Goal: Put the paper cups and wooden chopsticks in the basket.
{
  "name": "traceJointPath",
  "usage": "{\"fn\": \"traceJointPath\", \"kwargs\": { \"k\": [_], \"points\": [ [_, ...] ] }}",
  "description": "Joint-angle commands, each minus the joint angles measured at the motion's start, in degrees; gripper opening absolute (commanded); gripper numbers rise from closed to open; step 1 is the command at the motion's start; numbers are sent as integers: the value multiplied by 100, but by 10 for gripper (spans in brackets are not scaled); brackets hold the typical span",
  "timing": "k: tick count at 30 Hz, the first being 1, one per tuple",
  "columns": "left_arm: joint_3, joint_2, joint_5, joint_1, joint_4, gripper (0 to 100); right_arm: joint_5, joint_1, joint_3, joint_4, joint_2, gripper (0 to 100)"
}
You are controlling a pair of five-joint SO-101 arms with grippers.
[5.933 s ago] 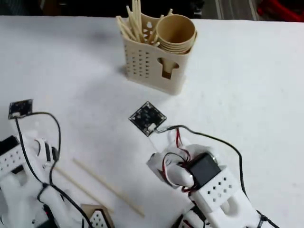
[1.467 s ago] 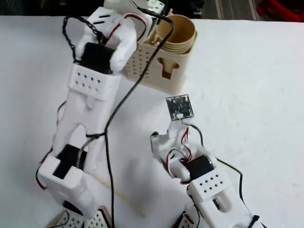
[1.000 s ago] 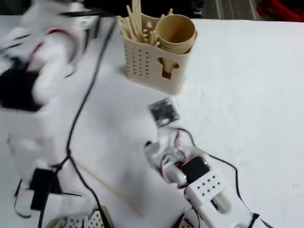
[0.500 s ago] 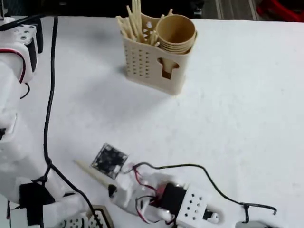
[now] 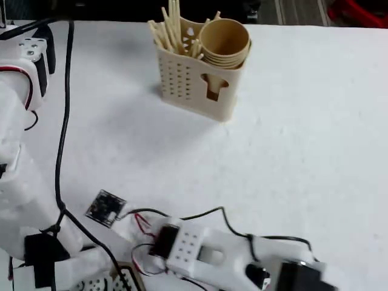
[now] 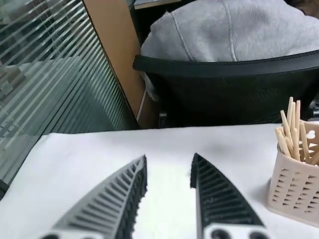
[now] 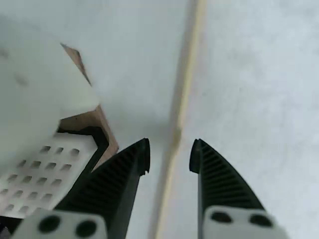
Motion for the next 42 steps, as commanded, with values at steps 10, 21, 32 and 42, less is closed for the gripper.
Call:
{"fn": "traceJointPath", "kwargs": {
  "k": [10,21,32,42],
  "points": [
    [-202,-180,0,-57,158,156,299,444,-1160,-31,1719,43],
    [-211,-189,-18,-57,211,155,475,1279,-1371,127,2105,17],
    [-149,-1130,-18,-40,782,157,431,2158,-985,1279,-576,17],
    [1380,-2018,-26,-215,879,154,-229,2844,-352,1226,-2738,17]
  ]
}}
